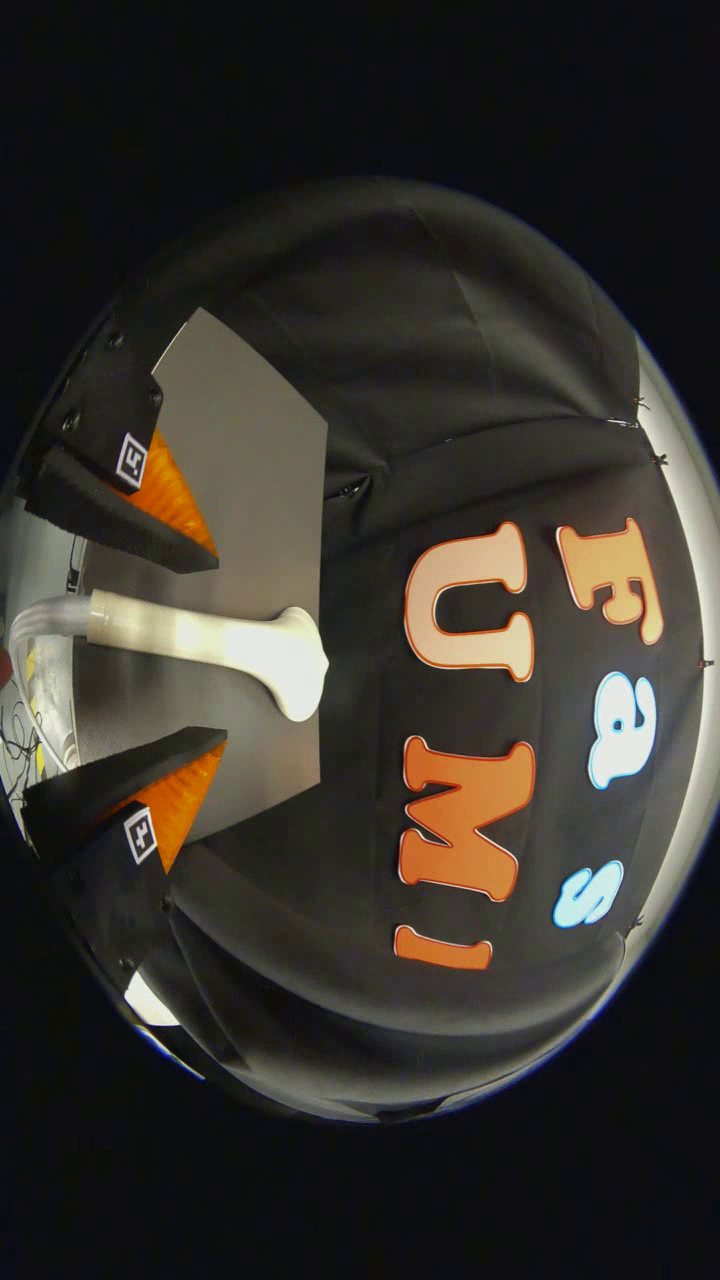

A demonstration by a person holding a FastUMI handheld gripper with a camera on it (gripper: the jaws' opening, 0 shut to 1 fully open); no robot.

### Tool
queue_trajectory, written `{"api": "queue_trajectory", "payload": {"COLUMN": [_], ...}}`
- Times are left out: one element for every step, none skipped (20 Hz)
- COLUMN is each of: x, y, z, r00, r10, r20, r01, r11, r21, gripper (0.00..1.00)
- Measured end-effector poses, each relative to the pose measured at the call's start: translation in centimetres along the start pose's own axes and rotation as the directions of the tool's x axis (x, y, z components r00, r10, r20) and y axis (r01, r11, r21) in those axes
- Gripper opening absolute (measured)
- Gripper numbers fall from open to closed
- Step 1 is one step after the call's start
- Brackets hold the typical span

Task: Iron the clothes twice with a garment steamer, once on the left side and once on the right side.

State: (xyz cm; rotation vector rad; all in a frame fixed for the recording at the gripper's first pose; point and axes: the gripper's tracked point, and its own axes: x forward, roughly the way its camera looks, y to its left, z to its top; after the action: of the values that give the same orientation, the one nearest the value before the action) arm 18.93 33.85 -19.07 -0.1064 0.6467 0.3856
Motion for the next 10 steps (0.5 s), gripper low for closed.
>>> {"api": "queue_trajectory", "payload": {"x": [0.7, 1.5, 2.3, 2.9, 3.6, 4.2, 4.9, 5.5, 5.9, 6.4], "y": [0.3, 0.5, 0.5, 0.6, 0.8, 0.9, 0.8, 0.7, 0.6, 0.7], "z": [-0.2, -0.4, -0.5, -0.7, -0.8, -1.1, -1.3, -1.5, -1.7, -2.1], "r00": [1.000, 1.000, 0.999, 0.999, 0.998, 0.997, 0.996, 0.995, 0.993, 0.991], "r10": [0.002, 0.000, -0.004, -0.005, -0.007, -0.008, -0.014, -0.023, -0.028, -0.028], "r20": [-0.013, -0.026, -0.038, -0.050, -0.060, -0.074, -0.089, -0.100, -0.114, -0.130], "r01": [-0.002, 0.000, 0.003, 0.005, 0.006, 0.007, 0.013, 0.021, 0.026, 0.026], "r11": [1.000, 1.000, 1.000, 1.000, 1.000, 1.000, 1.000, 1.000, 0.999, 1.000], "r21": [-0.003, -0.008, -0.011, -0.012, -0.010, -0.011, -0.014, -0.018, -0.018, -0.017], "gripper": [0.99, 0.99, 1.00, 0.99, 1.00, 1.00, 1.00, 1.00, 1.00, 0.99]}}
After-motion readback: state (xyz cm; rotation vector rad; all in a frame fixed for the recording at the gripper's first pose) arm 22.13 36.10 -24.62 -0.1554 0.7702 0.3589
